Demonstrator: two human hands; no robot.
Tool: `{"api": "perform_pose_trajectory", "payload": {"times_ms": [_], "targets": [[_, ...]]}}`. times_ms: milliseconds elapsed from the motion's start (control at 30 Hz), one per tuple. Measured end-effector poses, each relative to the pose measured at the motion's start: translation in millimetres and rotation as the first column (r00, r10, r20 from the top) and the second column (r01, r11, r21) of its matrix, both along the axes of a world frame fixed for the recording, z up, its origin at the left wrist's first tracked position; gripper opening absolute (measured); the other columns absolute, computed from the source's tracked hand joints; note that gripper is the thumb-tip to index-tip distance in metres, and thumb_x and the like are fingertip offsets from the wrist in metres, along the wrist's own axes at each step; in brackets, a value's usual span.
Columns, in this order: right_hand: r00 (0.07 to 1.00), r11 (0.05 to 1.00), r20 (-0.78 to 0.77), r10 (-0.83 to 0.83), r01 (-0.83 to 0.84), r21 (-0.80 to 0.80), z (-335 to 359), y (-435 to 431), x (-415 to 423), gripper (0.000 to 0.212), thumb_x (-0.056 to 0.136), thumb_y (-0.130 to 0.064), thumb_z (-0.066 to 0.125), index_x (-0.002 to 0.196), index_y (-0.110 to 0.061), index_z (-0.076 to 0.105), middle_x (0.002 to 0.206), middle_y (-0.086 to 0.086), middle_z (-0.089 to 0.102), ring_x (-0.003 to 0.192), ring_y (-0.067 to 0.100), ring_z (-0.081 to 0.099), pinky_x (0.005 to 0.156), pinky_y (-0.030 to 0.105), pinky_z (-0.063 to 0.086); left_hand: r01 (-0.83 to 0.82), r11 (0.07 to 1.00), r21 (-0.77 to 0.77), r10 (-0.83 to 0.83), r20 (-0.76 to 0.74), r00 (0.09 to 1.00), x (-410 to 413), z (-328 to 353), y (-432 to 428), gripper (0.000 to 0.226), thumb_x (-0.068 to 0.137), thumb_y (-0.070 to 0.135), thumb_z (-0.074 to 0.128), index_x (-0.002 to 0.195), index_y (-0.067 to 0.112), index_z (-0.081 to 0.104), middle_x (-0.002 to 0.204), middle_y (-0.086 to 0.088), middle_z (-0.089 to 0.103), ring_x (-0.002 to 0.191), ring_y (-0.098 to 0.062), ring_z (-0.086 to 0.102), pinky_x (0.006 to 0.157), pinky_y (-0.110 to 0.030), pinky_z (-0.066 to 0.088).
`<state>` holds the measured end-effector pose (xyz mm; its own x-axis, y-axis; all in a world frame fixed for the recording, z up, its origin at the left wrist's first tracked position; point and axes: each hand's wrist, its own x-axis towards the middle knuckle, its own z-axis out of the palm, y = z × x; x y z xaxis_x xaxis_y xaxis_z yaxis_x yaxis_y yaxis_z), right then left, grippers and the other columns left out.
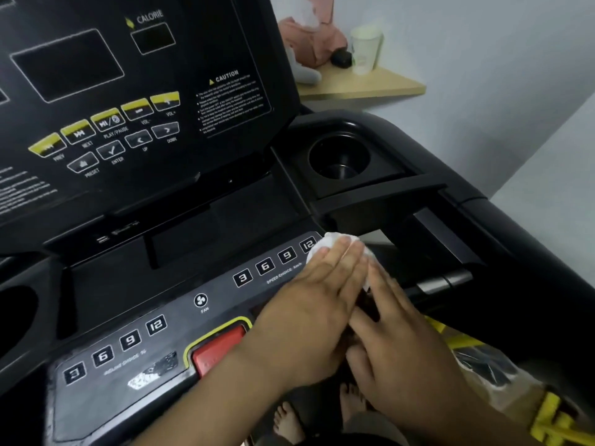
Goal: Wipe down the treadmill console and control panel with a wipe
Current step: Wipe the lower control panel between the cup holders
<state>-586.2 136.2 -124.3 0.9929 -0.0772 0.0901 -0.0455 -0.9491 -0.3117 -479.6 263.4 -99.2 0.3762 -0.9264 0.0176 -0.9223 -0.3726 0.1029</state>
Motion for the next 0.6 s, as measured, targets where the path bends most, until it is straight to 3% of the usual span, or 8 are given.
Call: {"api": "perform_pose_trajectory", "payload": {"times_ms": [67,167,300,367,500,600], "targets": [[0.999,0.998,0.034,-0.043,0.041,0.044,7,-6,-6,0.047,0.075,-0.028,0.041,0.117,-0.013,0.056,0.15,0.02,0.041,0.14,0.032,0.039,0.1,0.043,0.049,0.023,0.999,0.043,-0.023,0.001,1.0,-5,0,4,0.082,0.08,0.036,0.041,0.153,0.001,0.026,0.163,-0.016,0.016,0.152,-0.029,0.006,0.121,-0.046,0.018],[0.99,0.994,0.119,-0.078,0.069,0.08,-1,-5,-23,0.057,0.073,-0.029,0.044,0.126,-0.01,0.048,0.138,0.01,0.055,0.128,0.031,0.05,0.087,0.038,0.054,0.082,0.991,0.102,-0.09,0.082,0.993,-23,-9,12,0.077,0.082,0.037,0.048,0.15,0.003,0.035,0.162,-0.014,0.021,0.151,-0.032,0.011,0.12,-0.046,0.017],[0.991,0.997,0.115,-0.072,0.073,-0.005,-10,7,-27,0.058,0.086,-0.035,0.041,0.135,-0.006,0.043,0.131,0.021,0.06,0.129,0.04,0.049,0.101,0.036,0.044,0.127,0.989,0.077,-0.136,0.117,0.984,-17,-14,5,0.076,0.085,0.038,0.048,0.152,0.006,0.032,0.163,-0.011,0.018,0.152,-0.028,0.008,0.121,-0.044,0.015],[0.983,0.989,0.111,-0.148,0.144,0.04,3,2,-21,0.062,0.079,-0.034,0.045,0.136,-0.009,0.048,0.129,0.018,0.062,0.128,0.035,0.051,0.104,0.037,0.043,0.105,0.992,0.067,-0.111,0.096,0.989,-17,-13,5,0.073,0.087,0.036,0.05,0.151,0.006,0.033,0.162,-0.011,0.02,0.151,-0.028,0.009,0.12,-0.044,0.019],[0.992,0.989,-0.007,-0.127,0.128,0.075,5,2,-11,0.07,0.082,-0.033,0.044,0.144,0.0,0.041,0.15,0.021,0.041,0.138,0.035,0.04,0.101,0.053,0.045,0.068,0.997,0.038,-0.072,0.1,0.992,-26,-18,19,0.066,0.092,0.035,0.047,0.149,0.005,0.037,0.16,-0.009,0.027,0.15,-0.027,0.017,0.116,-0.043,0.023],[0.995,0.994,-0.084,-0.057,0.064,0.084,7,3,3,0.073,0.087,-0.038,0.036,0.149,0.0,0.031,0.157,0.019,0.028,0.146,0.031,0.026,0.11,0.048,0.035,0.041,0.999,-0.025,-0.038,0.112,0.993,-19,-17,26,0.062,0.092,0.026,0.052,0.148,0.003,0.04,0.159,-0.009,0.031,0.149,-0.027,0.022,0.115,-0.043,0.027]]}}
